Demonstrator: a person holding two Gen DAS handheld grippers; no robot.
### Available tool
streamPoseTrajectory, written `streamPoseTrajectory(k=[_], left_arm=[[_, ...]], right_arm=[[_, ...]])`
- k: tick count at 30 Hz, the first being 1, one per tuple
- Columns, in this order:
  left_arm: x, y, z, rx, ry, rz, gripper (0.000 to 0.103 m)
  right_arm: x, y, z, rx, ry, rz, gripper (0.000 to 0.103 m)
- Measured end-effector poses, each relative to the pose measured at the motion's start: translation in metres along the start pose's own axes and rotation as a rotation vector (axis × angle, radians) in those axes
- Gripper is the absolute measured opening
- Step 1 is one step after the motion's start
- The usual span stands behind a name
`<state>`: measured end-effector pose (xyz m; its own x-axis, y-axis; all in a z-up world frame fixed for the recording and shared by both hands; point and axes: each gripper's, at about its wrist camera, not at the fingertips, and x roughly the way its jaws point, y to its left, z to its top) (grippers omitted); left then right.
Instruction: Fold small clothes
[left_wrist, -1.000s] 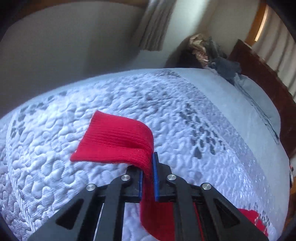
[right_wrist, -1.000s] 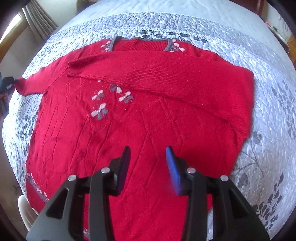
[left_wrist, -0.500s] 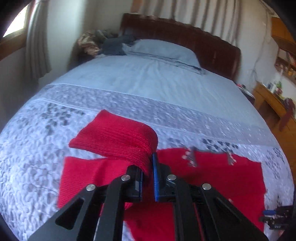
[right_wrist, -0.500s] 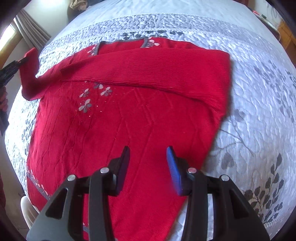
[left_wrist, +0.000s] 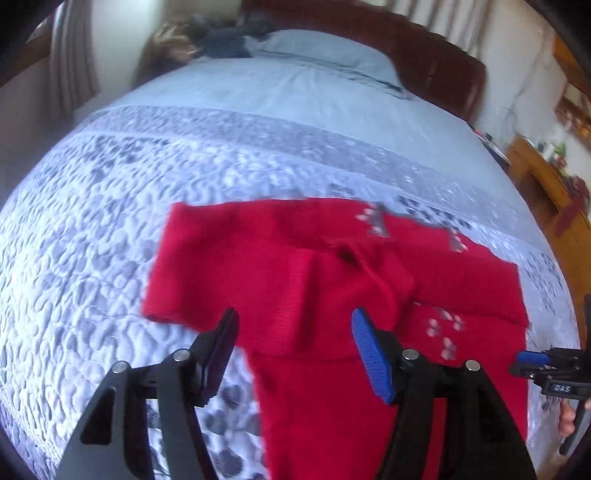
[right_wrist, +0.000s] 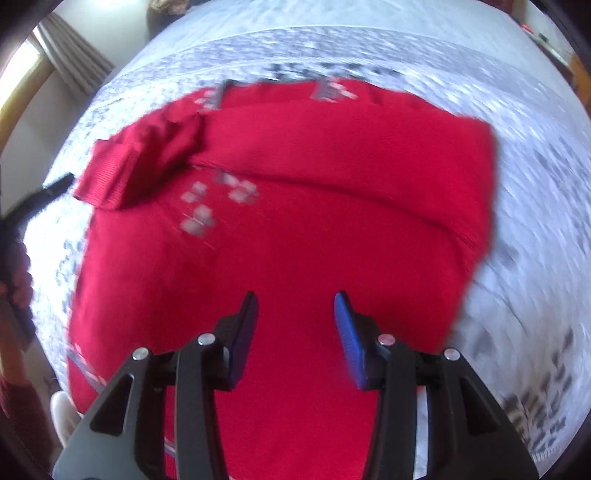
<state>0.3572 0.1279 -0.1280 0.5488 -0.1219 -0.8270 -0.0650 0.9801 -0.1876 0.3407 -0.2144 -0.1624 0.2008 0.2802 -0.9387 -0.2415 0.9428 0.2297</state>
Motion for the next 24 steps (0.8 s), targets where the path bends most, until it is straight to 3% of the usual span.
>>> streamPoseTrajectory(k=[3, 5, 10, 16, 17, 18, 19, 21, 24], left_arm=[[0.023, 0.024, 0.023, -0.051, 0.085, 0.113, 0.062], [0.040, 0.036, 0.039, -0.050, 0.107, 0.139, 0.062], [0.084, 0.057, 0.042, -0.056, 0.249, 0.132, 0.056], [0.093, 0.065, 0.042, -0.053, 0.243, 0.094, 0.059], [0.093, 0.066, 0.043, -0.058, 0.239, 0.084, 0.060], [0.091, 0.066, 0.043, -0.063, 0.236, 0.078, 0.060], [0.092, 0.066, 0.040, -0.066, 0.233, 0.074, 0.060], [0.089, 0.064, 0.040, -0.060, 0.228, 0.075, 0.061], [0.087, 0.064, 0.040, -0.066, 0.223, 0.075, 0.061]], right_arm=[[0.012, 0.037, 0.037, -0.031, 0.018, 0.058, 0.043], [0.025, 0.062, 0.066, -0.038, 0.046, 0.068, 0.043], [0.060, 0.119, 0.124, -0.093, 0.101, 0.012, 0.043], [0.113, 0.154, 0.160, -0.108, 0.166, -0.071, 0.042], [0.121, 0.155, 0.164, -0.114, 0.168, -0.110, 0.040], [0.127, 0.155, 0.167, -0.118, 0.172, -0.140, 0.032], [0.132, 0.152, 0.170, -0.117, 0.174, -0.163, 0.015], [0.129, 0.143, 0.170, -0.082, 0.162, -0.112, 0.004], [0.094, 0.125, 0.155, -0.095, 0.079, -0.085, 0.004]])
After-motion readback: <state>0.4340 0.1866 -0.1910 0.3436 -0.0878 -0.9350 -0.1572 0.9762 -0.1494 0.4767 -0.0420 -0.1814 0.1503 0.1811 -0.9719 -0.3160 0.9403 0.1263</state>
